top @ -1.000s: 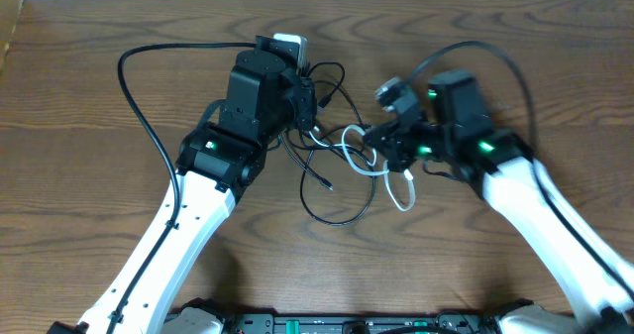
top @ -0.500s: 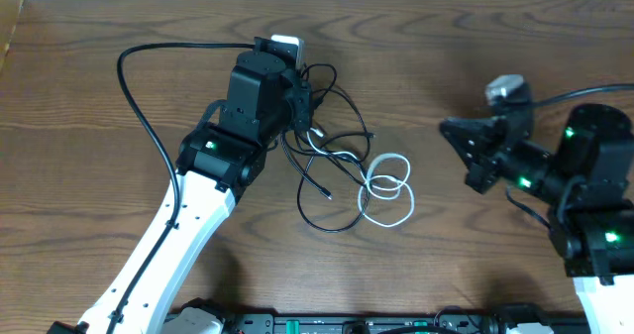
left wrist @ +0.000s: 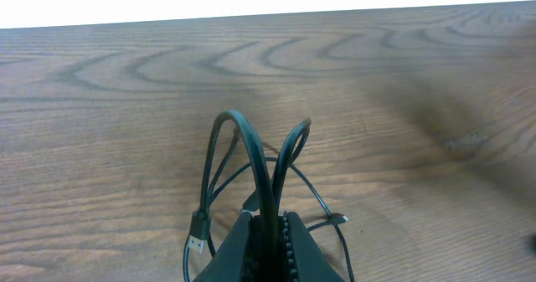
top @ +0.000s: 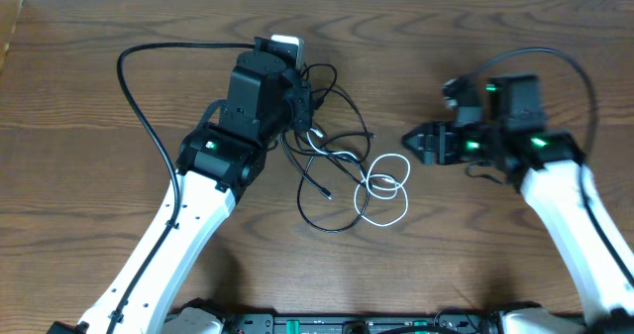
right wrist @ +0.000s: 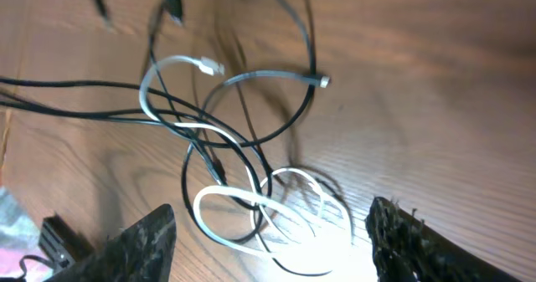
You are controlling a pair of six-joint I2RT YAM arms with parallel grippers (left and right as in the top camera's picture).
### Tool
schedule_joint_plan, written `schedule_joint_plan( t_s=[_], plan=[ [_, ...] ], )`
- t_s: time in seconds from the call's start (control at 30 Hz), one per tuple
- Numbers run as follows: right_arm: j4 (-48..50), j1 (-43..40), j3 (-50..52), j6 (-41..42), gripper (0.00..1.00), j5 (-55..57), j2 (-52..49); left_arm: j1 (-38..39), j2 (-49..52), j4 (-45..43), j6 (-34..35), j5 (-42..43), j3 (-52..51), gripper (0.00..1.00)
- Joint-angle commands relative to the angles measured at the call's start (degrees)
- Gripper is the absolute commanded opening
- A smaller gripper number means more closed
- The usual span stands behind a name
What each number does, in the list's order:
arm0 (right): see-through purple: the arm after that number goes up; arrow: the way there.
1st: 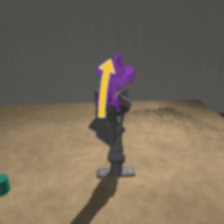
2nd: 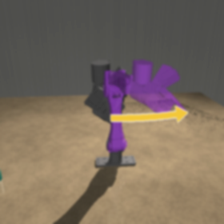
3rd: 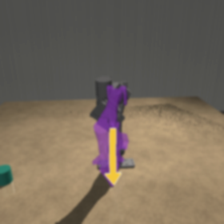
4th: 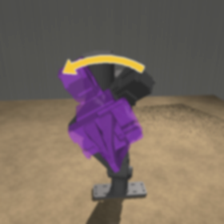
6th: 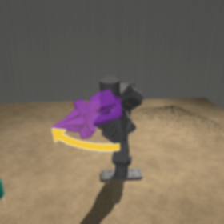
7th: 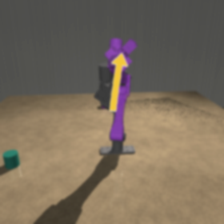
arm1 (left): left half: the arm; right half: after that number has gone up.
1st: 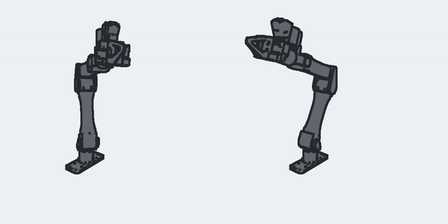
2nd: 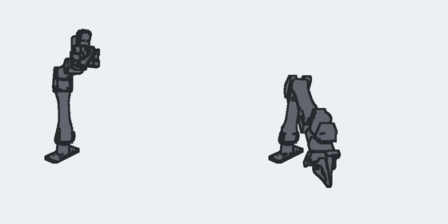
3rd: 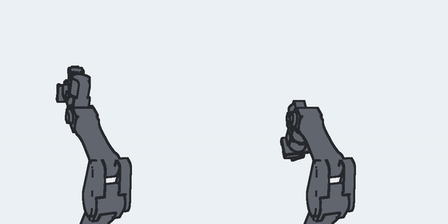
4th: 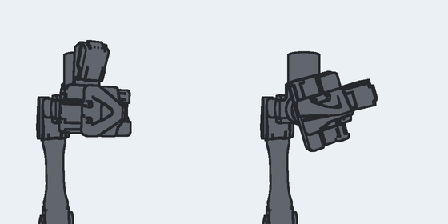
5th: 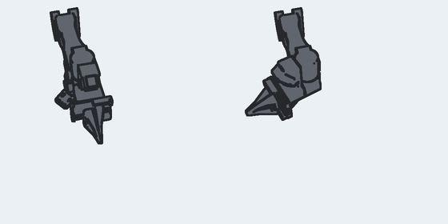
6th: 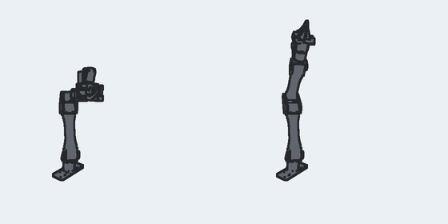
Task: Untangle cables
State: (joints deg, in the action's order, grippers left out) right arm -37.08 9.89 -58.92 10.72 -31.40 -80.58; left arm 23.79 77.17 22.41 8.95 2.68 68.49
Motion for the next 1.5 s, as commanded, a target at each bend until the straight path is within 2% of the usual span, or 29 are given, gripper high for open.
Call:
schedule_joint_plan(
  t_s=[0.0, 0.17, 0.5, 0.7, 1.0, 1.07, 1.13, 1.17, 1.23, 1.47],
  plan=[
    [0.6, 3.3, -0.3, 3.0, 0.7, 0.9, -4.7, 0.1, 0.3, -0.2, -0.7, -0.1, 0.1, 0.08],
    [-0.1, 7.9, -0.2, 3.0, 0.71, 6.3, -9.9, 0.1, 0.3, -0.2, -0.8, -0.1, 0.1, 0.08],
    [-2.6, 11.0, -0.2, 5.2, 0.7, 19.3, -11.1, 0.1, 0.3, -0.2, -0.8, -0.1, 0.1, 0.08],
    [-2.8, 11.0, 0.7, 6.4, 0.62, 26.5, -11.5, 0.1, 0.3, -0.4, -0.7, -0.1, 0.1, 0.08],
    [0.4, 11.2, 0.7, 6.7, 0.56, 26.9, -17.5, 0.1, 0.3, -0.3, -0.7, -0.1, 0.1, 0.08],
    [1.0, 11.4, 0.7, 7.1, 0.52, 26.9, -19.4, 0.1, 0.3, -0.3, -0.8, -0.1, 0.1, 0.08],
    [1.3, 11.8, 0.7, 7.1, 0.2, 27.0, -21.2, 0.1, 0.3, -0.4, -0.8, -0.1, 0.1, 0.08],
    [1.2, 11.9, 0.7, 7.4, 0.01, 27.1, -21.5, 0.1, 0.3, -0.4, -0.8, -0.1, 0.1, 0.08],
    [0.3, 11.9, 0.7, 9.6, 0.01, 29.4, -21.4, 0.1, 0.3, -0.4, -0.8, -0.1, 0.1, 0.08],
    [-9.2, 11.7, 0.7, 20.1, 0.01, 49.5, -18.3, 0.1, 0.3, -0.4, -0.8, -0.1, 0.1, 0.08]
  ],
)
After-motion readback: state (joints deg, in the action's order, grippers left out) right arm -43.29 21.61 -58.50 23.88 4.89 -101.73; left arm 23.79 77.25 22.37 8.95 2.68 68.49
